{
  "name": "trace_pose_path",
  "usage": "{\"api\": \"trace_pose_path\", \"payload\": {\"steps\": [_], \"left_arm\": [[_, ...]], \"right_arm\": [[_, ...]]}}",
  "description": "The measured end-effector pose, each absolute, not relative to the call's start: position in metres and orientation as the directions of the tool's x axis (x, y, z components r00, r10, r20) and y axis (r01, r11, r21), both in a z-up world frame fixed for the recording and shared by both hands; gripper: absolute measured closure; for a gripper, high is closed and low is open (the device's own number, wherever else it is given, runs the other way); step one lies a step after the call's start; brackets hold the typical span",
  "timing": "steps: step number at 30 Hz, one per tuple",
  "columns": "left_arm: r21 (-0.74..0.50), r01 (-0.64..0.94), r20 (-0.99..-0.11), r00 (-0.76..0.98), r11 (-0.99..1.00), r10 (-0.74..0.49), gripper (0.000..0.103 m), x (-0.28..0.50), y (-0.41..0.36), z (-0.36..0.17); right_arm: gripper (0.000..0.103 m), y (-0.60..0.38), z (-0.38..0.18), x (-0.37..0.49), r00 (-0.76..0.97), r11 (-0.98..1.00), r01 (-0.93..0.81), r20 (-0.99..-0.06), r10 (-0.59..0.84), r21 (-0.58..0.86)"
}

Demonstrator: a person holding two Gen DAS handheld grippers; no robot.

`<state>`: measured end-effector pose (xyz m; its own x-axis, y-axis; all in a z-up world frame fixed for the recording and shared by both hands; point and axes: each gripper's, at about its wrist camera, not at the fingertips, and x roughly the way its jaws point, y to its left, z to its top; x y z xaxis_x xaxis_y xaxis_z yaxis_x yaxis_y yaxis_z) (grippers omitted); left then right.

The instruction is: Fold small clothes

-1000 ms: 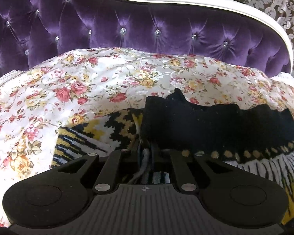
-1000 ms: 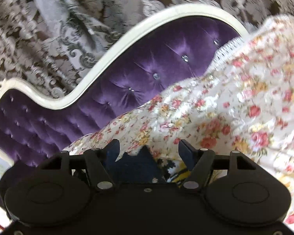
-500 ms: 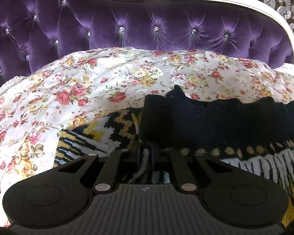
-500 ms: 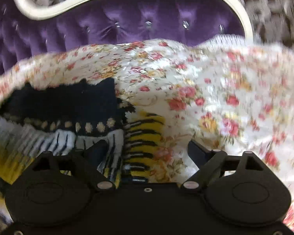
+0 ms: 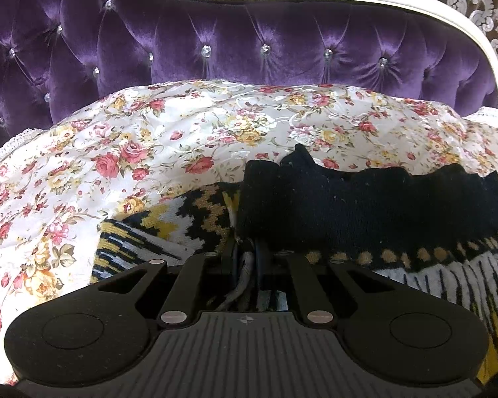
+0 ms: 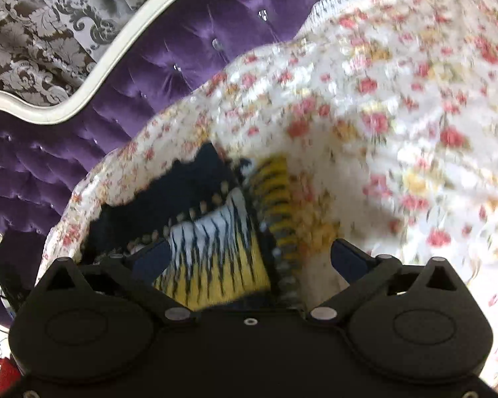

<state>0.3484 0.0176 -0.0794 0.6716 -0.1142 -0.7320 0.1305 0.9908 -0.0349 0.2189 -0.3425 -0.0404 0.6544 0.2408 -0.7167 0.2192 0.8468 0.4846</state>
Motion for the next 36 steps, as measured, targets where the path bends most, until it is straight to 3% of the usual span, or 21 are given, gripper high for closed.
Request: {"api": "trace_pose_path", "payload": {"steps": [6, 11, 14, 19, 22, 36], "left_arm": [[-0.006, 0.142, -0.736, 0.669, 0.99, -0.1, 0.092, 0.349, 0.013, -0.078], [-0.08, 0.131, -0.746, 0.649, 0.988, -0.147, 0.091, 0.349, 0.024, -0.07], [-0.11, 0.113, -0.759, 0.632, 0.988, -0.157, 0.078, 0.341, 0.026, -0.056], [-0.113, 0.203, -0.723, 0.655, 0.973, -0.22, 0.07, 0.299, 0.011, -0.03], [-0.143, 0.279, -0.705, 0.645, 0.95, -0.296, 0.058, 0.272, -0.003, -0.023], [-0.072, 0.353, -0.716, 0.633, 0.933, -0.294, 0.056, 0.228, -0.042, -0.065]], "right_arm": [[0.0, -0.336, -0.045, 0.219, 0.639, 0.87, 0.174, -0.725, 0.256, 0.461], [0.0, -0.345, -0.042, 0.219, 0.651, 0.862, 0.186, -0.716, 0.25, 0.471], [0.0, -0.353, -0.045, 0.219, 0.649, 0.844, 0.217, -0.718, 0.251, 0.491], [0.0, -0.359, -0.046, 0.215, 0.653, 0.801, 0.21, -0.69, 0.312, 0.561], [0.0, -0.36, -0.046, 0.214, 0.651, 0.788, 0.213, -0.685, 0.325, 0.577], [0.0, -0.366, -0.049, 0.212, 0.648, 0.729, 0.197, -0.645, 0.405, 0.656]]}}
